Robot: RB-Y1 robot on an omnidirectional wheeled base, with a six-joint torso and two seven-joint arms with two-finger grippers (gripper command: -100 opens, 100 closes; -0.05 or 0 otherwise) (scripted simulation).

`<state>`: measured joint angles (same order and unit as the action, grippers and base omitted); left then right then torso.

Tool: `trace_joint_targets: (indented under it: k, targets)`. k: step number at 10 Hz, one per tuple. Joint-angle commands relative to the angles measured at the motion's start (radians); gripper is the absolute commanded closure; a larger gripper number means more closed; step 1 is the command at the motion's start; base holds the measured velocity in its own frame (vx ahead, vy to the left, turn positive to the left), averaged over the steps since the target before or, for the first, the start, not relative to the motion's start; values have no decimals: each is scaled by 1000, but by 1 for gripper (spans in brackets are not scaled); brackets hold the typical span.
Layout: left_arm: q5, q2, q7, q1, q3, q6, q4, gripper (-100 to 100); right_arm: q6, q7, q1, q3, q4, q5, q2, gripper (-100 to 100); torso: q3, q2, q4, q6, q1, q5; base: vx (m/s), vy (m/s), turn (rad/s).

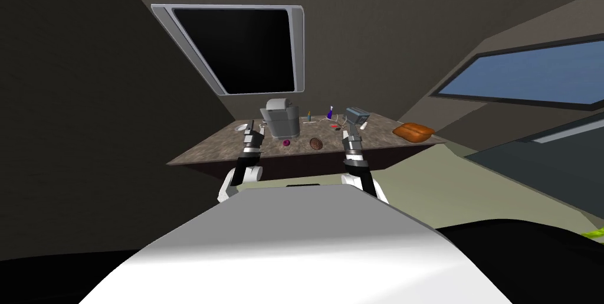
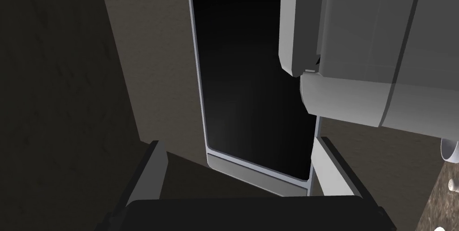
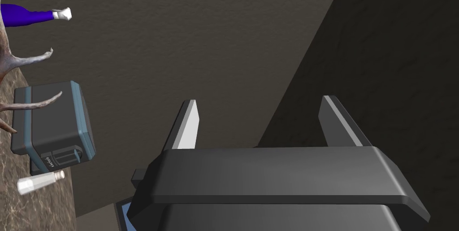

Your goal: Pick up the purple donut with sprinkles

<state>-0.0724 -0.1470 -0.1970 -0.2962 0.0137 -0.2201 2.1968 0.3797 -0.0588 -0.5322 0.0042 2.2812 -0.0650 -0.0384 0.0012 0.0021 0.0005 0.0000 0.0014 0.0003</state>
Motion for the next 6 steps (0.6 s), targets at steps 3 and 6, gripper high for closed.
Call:
trace_joint_targets:
  k: [3, 6]
  targets:
    - [10, -16, -41, 37, 9, 97, -15, -100, 0, 0, 0, 0, 0, 0, 0, 0, 0, 0, 0, 0, 0, 0, -31, 15, -20]
    - [24, -28, -100, 89, 21, 182, -41, -100, 0, 0, 0, 0, 0, 0, 0, 0, 0, 0, 0, 0, -1, 0, -36, 8, -33]
